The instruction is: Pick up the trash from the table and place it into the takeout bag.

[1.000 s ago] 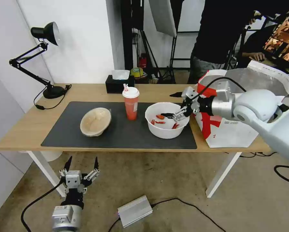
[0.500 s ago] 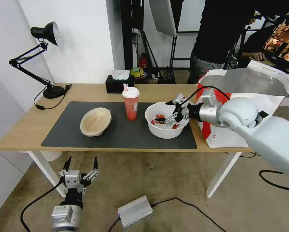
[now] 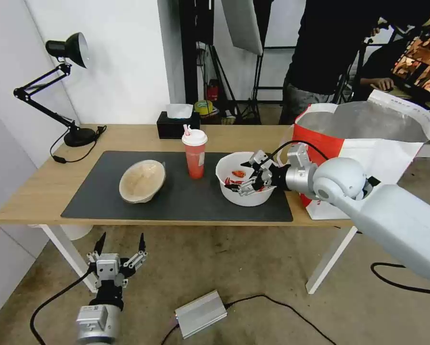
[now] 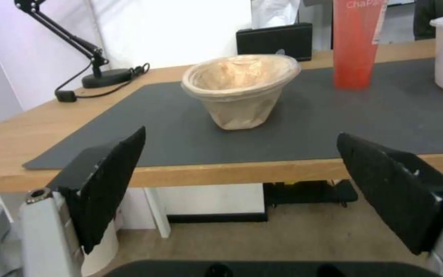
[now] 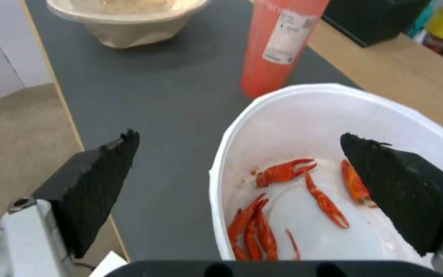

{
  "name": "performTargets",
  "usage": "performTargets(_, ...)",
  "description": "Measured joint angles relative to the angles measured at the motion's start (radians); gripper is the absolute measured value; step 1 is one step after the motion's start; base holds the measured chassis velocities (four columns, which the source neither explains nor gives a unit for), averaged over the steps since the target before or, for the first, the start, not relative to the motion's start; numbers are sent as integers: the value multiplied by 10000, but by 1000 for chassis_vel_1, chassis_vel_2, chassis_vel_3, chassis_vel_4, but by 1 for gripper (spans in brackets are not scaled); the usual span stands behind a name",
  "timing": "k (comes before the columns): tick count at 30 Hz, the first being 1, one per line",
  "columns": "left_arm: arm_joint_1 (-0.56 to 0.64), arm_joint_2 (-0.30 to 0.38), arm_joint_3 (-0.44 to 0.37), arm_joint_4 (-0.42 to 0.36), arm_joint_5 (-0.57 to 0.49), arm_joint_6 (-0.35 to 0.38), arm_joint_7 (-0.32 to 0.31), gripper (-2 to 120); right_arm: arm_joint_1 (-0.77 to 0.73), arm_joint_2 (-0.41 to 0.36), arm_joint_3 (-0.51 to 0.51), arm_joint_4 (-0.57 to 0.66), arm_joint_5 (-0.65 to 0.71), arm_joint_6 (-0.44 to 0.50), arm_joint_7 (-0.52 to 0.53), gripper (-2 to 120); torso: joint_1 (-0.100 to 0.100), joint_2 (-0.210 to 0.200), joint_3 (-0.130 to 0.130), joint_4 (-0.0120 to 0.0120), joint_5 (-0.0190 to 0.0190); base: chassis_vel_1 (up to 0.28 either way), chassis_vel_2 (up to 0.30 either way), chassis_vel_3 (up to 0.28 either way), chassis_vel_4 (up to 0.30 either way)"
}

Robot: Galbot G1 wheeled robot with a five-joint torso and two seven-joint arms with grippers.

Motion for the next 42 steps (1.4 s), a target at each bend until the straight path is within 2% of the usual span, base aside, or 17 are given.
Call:
performTargets(22, -2, 33, -32, -43, -36, 9, -7, 100, -318, 420, -215, -682, -67, -116, 282, 100, 0, 1, 0, -1, 2, 0, 0, 0, 0)
performTargets(42, -19, 43, -34, -26, -62, 0, -11, 100, 426, 679, -937, -1221, -28, -751, 449, 100, 0, 0, 0, -1, 0, 0, 0, 0, 0)
